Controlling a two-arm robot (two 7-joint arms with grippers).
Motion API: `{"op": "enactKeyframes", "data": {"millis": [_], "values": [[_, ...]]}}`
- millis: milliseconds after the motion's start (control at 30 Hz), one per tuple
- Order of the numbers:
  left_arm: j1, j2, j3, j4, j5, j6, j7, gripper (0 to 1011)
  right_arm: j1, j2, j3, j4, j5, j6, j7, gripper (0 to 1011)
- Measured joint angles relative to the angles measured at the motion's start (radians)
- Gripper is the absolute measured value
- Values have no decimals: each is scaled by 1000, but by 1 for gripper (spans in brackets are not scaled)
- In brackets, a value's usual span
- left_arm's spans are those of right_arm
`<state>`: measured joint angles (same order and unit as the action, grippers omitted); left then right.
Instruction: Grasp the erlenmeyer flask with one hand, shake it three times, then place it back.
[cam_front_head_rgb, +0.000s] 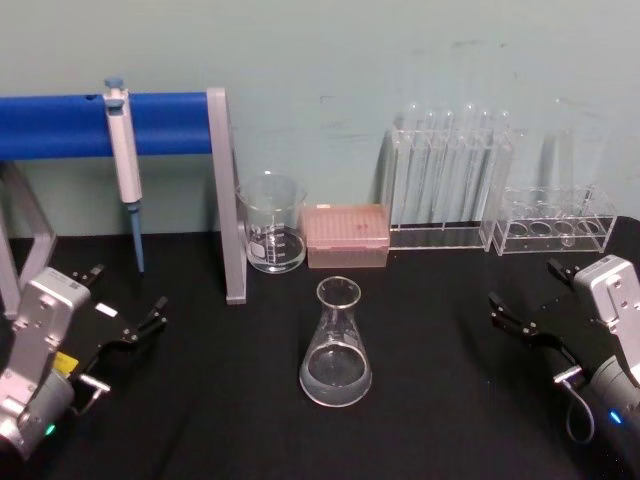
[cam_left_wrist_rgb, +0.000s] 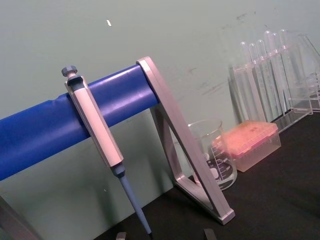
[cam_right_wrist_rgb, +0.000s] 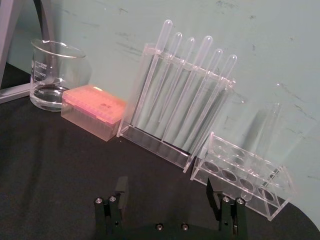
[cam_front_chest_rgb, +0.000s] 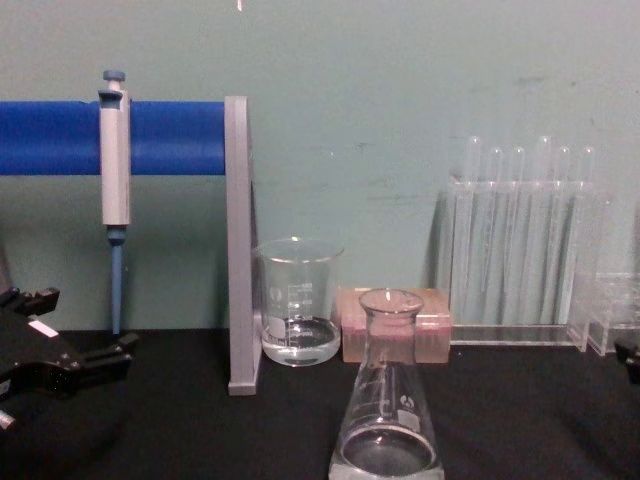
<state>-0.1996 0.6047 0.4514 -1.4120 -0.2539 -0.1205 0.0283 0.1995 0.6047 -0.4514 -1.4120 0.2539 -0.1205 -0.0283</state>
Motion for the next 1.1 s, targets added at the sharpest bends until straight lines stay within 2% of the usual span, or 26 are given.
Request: {"op": "enactKeyframes", "data": {"millis": [733,867,1100], "values": [[0,0,0,0,0,0,0,1001,-3,0,8,-4,0,0,9,1000],[0,0,0,0,0,0,0,1001,-16,3,30,-24,30,2,46,1000],[0,0,0,0,0,0,0,1001,-57,24,76,-98,136,19,166,1000]]}}
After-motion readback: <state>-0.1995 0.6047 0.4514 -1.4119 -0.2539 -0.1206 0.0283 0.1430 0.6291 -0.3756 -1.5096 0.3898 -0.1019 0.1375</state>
